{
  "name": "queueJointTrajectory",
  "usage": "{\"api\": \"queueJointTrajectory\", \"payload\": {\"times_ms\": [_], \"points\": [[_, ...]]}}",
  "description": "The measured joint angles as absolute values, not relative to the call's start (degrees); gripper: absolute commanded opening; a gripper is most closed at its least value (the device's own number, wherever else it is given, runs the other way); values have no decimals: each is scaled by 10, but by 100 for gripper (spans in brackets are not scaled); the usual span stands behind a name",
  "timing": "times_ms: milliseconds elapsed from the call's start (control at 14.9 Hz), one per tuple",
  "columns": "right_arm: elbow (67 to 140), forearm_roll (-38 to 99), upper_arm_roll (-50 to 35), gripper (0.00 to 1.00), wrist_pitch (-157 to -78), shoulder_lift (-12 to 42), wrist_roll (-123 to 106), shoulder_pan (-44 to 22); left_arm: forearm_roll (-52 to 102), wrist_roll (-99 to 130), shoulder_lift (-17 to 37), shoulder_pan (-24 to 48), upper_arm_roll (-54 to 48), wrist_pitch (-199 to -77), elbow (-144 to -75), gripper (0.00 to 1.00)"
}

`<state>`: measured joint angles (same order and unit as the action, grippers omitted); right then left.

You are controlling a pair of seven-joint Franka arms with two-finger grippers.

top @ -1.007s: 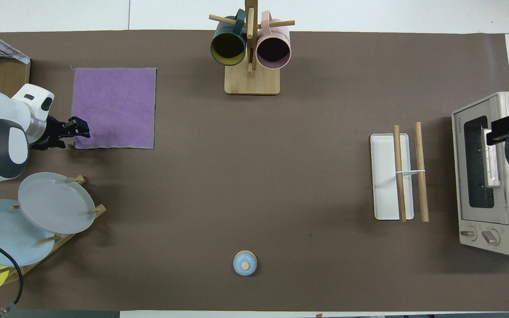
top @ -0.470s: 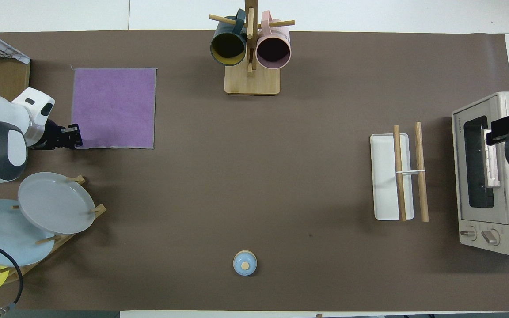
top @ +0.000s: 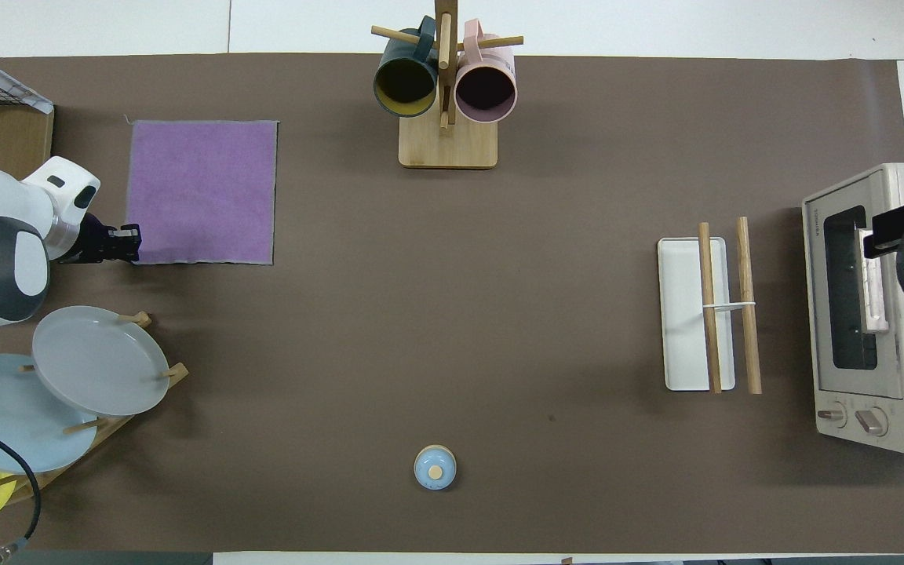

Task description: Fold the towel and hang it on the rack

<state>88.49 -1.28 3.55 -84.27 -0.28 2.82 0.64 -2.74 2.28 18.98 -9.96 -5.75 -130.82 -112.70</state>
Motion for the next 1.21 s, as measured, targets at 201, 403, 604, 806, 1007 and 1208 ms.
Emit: {"api": "queueJointTrajectory", "payload": {"times_ms": [201,403,604,806,1007,1208], "points": [[885,-13,36,100,-843,-3,28,6,-69,-9,186,-99,-59,-1309,-1122,0],[885,-13,36,100,-843,-3,28,6,-80,-34,177,-95,-59,-1305,-1114,0],[885,-13,36,100,-843,-3,28,6,-80,-43,157,-79,-63,-1288,-1112,0],[885,-13,36,100,-843,-3,28,6,-82,-43,134,-30,-65,-1271,-1111,0],[885,-13,36,100,-843,-3,28,6,-122,-34,116,38,-66,-1249,-1114,0],[885,-13,36,100,-843,-3,28,6,-169,15,111,102,-67,-1249,-1150,0]]}}
